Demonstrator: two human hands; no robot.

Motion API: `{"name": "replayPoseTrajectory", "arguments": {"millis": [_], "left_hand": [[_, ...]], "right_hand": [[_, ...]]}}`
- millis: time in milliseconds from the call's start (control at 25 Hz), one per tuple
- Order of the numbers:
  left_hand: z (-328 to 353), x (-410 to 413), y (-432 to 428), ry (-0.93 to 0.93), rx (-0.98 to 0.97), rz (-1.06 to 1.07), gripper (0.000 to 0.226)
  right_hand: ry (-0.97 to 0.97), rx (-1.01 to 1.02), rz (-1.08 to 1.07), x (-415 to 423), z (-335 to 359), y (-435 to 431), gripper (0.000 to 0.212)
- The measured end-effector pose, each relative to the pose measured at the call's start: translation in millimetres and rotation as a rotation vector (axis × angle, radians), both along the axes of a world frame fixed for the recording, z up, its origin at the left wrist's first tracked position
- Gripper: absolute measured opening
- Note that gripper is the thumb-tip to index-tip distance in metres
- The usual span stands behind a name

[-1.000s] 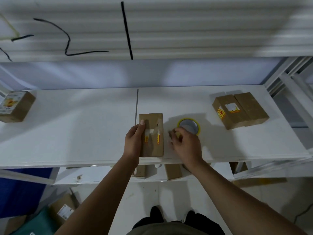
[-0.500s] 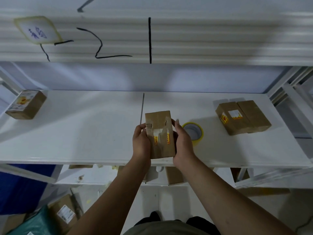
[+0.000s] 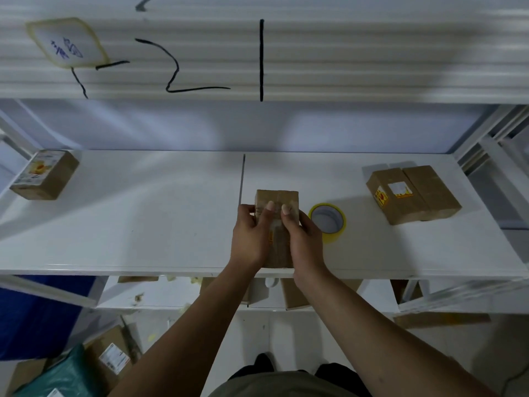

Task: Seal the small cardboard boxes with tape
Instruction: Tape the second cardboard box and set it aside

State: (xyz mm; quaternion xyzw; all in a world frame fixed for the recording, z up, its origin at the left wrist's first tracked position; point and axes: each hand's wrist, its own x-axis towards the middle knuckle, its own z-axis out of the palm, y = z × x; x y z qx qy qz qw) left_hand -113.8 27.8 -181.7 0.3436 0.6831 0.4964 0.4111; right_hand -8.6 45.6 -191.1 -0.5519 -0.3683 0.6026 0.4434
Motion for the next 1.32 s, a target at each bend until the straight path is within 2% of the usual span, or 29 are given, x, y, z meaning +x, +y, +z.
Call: {"name": "replayPoseTrajectory", "arguments": {"millis": [80,200,280,440,520,640,840,960,1040,1120,1200,1240,1320], "left_hand": [[-4,0,-1,-0.051,-0.012,-0.002,0.041],[-9,-6,-2,-0.278,-0.045,-0.06,0.046],[-16,-10,-4,-0.261,-0.045,-0.075,0.042],[-32,-14,-2,-0.094,-0.068,0.003,0.047],[-40,-18,6,0.003,-0.16,0.06,0.057],[-57,-19,19,0.273,-0.304,0.031,0.069],[-60,-15,32,0.524,-0.342,0.039,0.071],[-49,-20,40,0.729,-0.237,0.052,0.062],[-39,-18,52,0.916,-0.005,-0.062,0.049],[-30,-7,69,1.15,0.098,-0.382,0.049],[-25,10,84,1.35,0.004,-0.73,0.056],[-26,17,89,1.412,-0.049,-0.83,0.054],[-28,24,95,1.459,-0.129,-0.896,0.037]], "right_hand": [[0.053,-0.035,0.003,2,-3,2,0.043],[0.058,-0.031,-0.032,4,-7,6,0.036],[0.005,-0.031,-0.035,4,-10,9,0.028],[-0.215,0.044,0.032,18,-13,17,0.038],[-0.348,0.164,-0.032,37,-14,24,0.028],[-0.521,0.262,-0.083,65,-14,32,0.011],[-0.683,0.216,-0.002,90,-22,40,0.031],[-0.766,0.22,0.143,106,-28,41,0.037],[-0.858,0.26,0.285,113,-32,40,0.041],[-0.907,0.264,0.363,116,-34,41,0.046],[-0.919,0.246,0.379,116,-34,43,0.049],[-0.92,0.244,0.388,116,-34,44,0.049],[-0.933,0.258,0.419,118,-35,47,0.049]]}}
